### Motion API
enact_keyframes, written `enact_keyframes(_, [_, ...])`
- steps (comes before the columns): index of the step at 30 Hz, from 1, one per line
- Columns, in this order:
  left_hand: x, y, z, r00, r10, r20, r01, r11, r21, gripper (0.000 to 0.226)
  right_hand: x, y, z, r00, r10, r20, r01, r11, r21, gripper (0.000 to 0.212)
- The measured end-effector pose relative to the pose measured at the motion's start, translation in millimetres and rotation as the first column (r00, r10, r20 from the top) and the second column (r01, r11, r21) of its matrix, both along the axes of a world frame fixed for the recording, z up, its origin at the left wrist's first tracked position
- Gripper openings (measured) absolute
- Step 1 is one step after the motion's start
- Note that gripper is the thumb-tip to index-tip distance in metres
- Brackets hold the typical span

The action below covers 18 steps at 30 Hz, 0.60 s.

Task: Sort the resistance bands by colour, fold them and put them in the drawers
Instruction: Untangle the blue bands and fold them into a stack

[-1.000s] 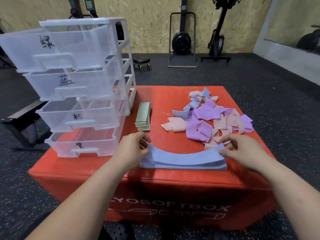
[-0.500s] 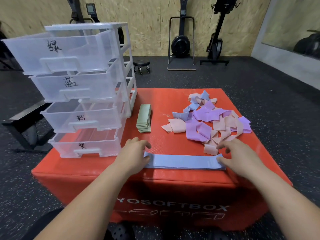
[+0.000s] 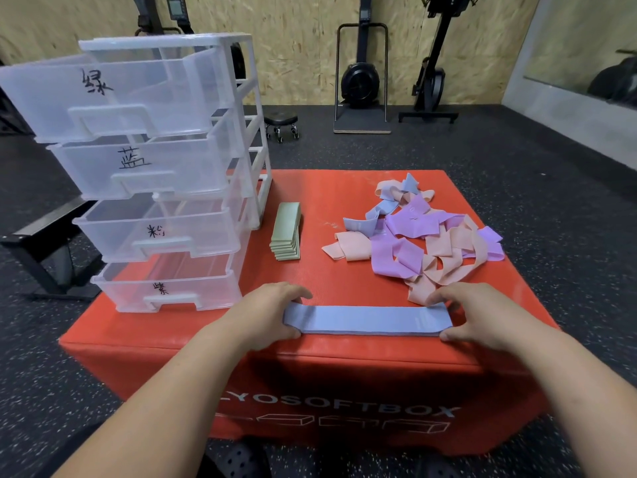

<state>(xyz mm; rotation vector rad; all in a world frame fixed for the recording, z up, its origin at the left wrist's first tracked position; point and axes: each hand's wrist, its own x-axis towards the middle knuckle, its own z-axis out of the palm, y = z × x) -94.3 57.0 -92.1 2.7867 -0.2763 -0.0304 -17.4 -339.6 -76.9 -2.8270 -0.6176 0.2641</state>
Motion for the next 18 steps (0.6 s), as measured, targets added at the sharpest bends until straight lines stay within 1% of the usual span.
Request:
enact_keyframes(7, [4.9,1.7,-2.1,1.000,-0.013,-0.006,0.013,1.000,-0.013,0.077,4.5,-0.9,-3.1,1.000,0.022,-0.016,-0.021,1.000,0.003,0.067])
enact_keyframes(10, [7.1,0.3,-3.9,0.999,-0.029,0.035,0.030,0.999,-0.038,0.069,9.9,-3.8,-0.8,0.999,0.033,0.009,-0.034,0.998,0.053,0.056])
enact_keyframes(14, [16.6,-9.8,-2.7,0.994,0.000,0.107,0.008,0.997,-0.081,0.056,20.9,0.5,5.6,0.994,-0.009,0.109,-0.005,0.992,0.130,0.036])
enact_keyframes(16, [25.0,-15.7,-1.9,0.990,0.004,0.140,0.007,0.997,-0.079,0.053,27.7,8.2,8.0,0.991,-0.031,0.130,0.014,0.991,0.136,0.032])
enact_keyframes(18, [35.5,-21.4,-2.4,0.988,0.000,0.153,0.010,0.998,-0.065,0.052,35.0,17.2,8.3,0.990,-0.044,0.130,0.026,0.990,0.137,0.035])
